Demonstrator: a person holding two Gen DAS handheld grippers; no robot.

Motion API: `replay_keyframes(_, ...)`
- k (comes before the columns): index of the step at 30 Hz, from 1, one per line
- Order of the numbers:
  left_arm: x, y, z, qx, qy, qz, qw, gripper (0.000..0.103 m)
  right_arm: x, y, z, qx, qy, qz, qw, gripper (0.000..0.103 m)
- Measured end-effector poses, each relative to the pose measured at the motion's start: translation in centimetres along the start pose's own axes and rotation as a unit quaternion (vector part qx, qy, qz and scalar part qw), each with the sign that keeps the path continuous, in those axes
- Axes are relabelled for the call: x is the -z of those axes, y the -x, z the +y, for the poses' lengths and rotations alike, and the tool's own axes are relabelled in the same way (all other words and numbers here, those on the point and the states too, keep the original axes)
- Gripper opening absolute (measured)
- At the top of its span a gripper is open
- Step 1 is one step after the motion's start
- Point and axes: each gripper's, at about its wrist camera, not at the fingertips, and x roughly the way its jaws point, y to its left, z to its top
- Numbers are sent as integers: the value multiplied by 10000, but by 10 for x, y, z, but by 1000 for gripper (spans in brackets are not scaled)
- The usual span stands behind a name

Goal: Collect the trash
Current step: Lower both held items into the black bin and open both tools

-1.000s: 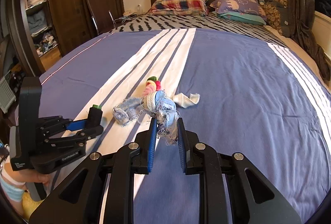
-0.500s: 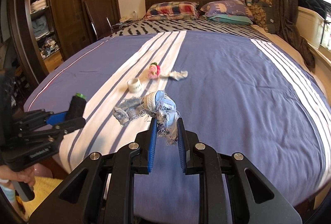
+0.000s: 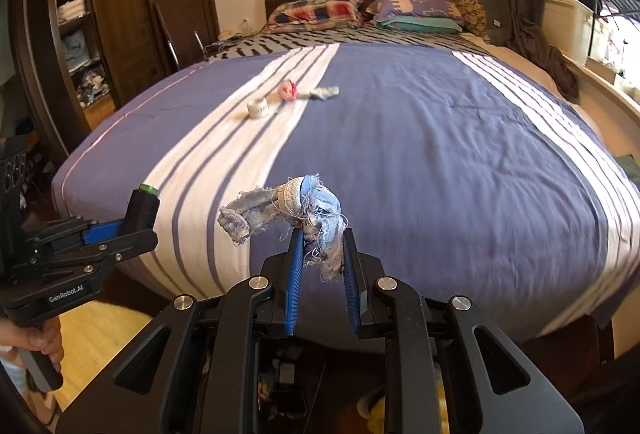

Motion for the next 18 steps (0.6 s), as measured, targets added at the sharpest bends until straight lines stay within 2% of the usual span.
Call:
replay_keyframes(10, 70, -19, -6, 167, 94, 543, 9983, 27, 58, -5, 5, 38, -35, 439, 9990, 20)
replay_keyframes(18, 100, -44, -6, 134, 115, 928, 9955, 27, 101, -38, 9, -18, -82, 1058, 9944, 20)
